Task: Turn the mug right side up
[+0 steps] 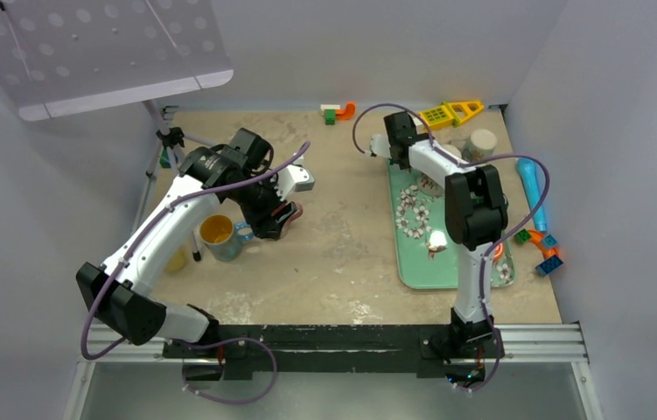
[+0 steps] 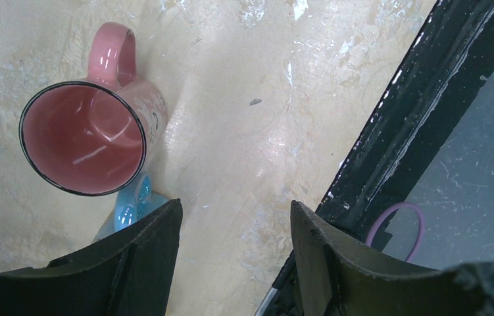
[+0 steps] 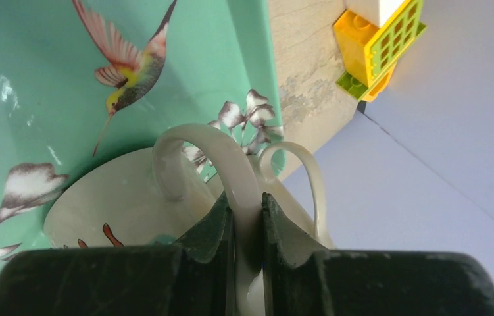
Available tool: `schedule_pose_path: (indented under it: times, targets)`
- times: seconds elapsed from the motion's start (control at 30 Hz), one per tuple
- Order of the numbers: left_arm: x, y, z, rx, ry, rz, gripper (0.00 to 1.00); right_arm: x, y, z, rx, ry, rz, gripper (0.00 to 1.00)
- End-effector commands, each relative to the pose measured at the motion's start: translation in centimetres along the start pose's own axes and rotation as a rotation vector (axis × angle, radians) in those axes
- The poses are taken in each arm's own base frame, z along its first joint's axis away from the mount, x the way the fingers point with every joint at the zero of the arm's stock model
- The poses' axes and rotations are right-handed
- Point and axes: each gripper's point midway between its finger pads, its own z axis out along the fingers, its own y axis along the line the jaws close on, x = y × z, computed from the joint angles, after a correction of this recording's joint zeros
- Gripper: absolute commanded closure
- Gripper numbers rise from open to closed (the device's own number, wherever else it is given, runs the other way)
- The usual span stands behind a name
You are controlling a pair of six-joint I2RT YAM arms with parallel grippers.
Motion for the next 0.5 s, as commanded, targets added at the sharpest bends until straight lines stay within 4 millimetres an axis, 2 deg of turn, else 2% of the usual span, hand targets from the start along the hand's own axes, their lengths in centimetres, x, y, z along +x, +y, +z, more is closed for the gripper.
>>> schedule_pose_path:
  times: [0.0,0.07,0.33,0.47]
  targets:
    - [-1.3,-0.2,-1.2,-0.007,-0.058,0.019,0.35,-1.6,-6.8,-5.5,0.183,-0.152,0.203,1.0]
    - [-1.5,-0.3,-1.5,-0.013,-0.071,0.024,0.35,-1.6,-7.5,-7.1,0.196,-0.196,0.271,1.0]
    - [-3.0,-0.9,-2.4,0.01,-0.127,0.028,0.34,-0.6,-8.8,-11.0,0.32,-0.335,0.551,1.0]
    - [-4.0,-2.1,-3.3,0.07,-0.18,0.026,0.33,0.2,-9.7,-13.0,0.393,-0.38,0.715,1.0]
